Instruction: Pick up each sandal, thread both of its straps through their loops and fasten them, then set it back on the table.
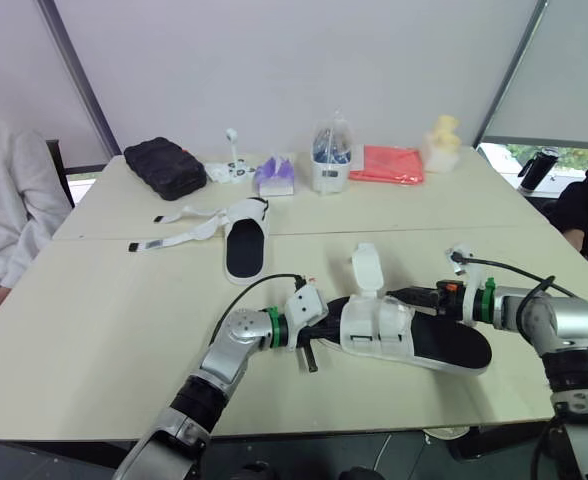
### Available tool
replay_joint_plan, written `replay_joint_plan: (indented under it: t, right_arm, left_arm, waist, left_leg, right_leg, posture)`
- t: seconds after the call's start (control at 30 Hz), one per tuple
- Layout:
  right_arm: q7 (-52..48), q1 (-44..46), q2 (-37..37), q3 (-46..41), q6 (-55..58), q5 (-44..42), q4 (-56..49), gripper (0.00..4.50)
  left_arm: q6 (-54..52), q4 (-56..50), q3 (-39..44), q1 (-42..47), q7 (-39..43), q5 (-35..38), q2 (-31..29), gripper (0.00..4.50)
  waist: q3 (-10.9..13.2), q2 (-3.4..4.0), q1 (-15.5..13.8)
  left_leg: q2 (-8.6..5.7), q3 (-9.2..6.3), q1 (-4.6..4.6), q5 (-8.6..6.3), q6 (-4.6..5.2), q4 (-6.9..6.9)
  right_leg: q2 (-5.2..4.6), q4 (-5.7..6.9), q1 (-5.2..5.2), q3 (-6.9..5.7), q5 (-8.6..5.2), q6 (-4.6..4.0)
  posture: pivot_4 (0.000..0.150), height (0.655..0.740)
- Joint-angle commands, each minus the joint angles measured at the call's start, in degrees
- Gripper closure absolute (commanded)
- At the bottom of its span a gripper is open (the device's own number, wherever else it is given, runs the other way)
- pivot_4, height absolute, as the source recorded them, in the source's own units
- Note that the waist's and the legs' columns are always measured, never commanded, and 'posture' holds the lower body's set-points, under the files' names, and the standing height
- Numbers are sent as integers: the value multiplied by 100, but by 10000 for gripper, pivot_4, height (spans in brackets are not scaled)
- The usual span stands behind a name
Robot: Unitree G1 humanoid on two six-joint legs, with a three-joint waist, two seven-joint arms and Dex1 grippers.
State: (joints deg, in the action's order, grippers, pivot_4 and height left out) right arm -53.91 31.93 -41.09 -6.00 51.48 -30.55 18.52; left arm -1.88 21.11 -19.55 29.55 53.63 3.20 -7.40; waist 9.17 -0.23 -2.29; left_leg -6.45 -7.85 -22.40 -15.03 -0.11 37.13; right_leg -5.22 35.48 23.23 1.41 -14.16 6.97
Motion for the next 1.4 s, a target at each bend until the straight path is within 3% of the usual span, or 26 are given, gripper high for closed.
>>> replay_joint_plan:
  t: [0.03,0.07,0.7,0.9,1.17,1.4]
  right_arm:
    - [101,554,0,-462,-396,-87,78,20433]
    - [68,709,-42,-488,-475,-60,165,15960]
    - [-962,2094,288,395,-49,266,1675,15960]
    - [-1273,2577,721,575,326,342,2385,15960]
    - [-527,3671,1429,86,-279,587,4225,15960]
    - [-27,4038,1687,-352,-881,740,4875,15960]
  left_arm:
    - [-148,225,-157,-106,-30,-140,-6,45000]
    - [-140,240,-158,-95,-29,-144,-3,45000]
    - [-103,311,-89,-74,-212,-143,75,45000]
    - [-89,286,-82,-110,-316,-160,81,45000]
    - [-101,162,-54,-239,-527,-171,75,45000]
    - [-139,68,-50,-307,-627,-154,63,45000]
  waist:
    - [-1,3,-4]
    - [-1,3,-1]
    - [-2,5,6]
    - [-3,8,8]
    - [-5,10,16]
    - [-5,11,20]
  left_leg:
    - [-1,0,0,1,-1,0]
    - [-2,0,0,1,-1,0]
    - [-5,-2,0,1,-1,-1]
    - [-4,-3,0,1,-2,-2]
    - [-5,-3,-1,3,-5,-4]
    - [-5,-3,-1,4,-7,-7]
  right_leg:
    - [0,0,1,1,3,4]
    - [0,0,1,1,4,6]
    - [-3,0,4,2,5,5]
    - [-2,2,5,2,5,4]
    - [0,10,13,5,6,2]
    - [3,14,18,6,7,2]
  posture:
    - [1500,7400]
    - [1500,7400]
    - [1500,7400]
    - [1500,7400]
    - [1500,7400]
    - [1500,7400]
